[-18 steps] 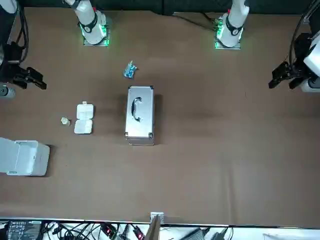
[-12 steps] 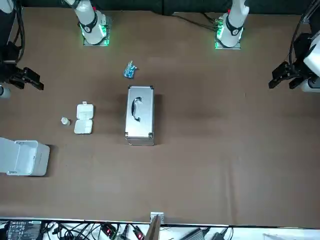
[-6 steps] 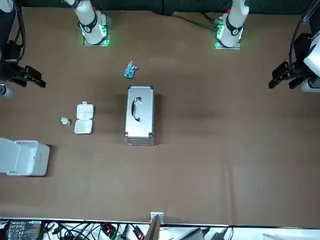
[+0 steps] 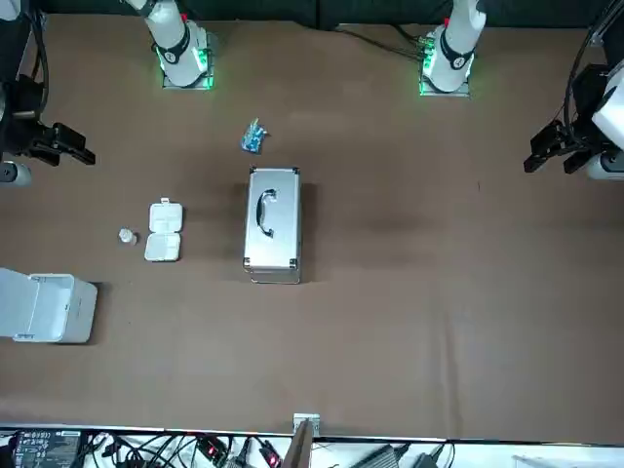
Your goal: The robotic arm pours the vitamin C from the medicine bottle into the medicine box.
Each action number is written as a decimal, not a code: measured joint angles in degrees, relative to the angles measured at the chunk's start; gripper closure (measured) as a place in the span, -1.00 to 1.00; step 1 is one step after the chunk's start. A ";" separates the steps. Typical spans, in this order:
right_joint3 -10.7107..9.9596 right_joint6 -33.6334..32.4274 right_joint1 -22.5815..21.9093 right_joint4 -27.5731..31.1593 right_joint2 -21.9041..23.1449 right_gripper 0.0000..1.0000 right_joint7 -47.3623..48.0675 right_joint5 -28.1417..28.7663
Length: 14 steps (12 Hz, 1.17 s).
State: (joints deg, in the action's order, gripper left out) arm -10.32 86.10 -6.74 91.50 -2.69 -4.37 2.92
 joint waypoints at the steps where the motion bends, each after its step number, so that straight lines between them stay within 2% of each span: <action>1: -0.03 0.23 0.36 0.00 -0.02 -1.00 -1.19 0.02; 3: -0.06 0.81 2.20 0.01 -0.12 -1.00 -5.64 1.29; 7: -0.24 3.10 6.98 0.33 -1.21 -1.00 -20.92 4.27; 11: -0.26 7.18 9.21 2.39 -1.70 -1.00 -36.44 4.87; 14: -0.24 11.81 11.53 7.71 -0.59 -1.00 -46.91 9.21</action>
State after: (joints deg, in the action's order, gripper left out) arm -10.56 97.92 4.79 99.20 -3.27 -51.28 12.13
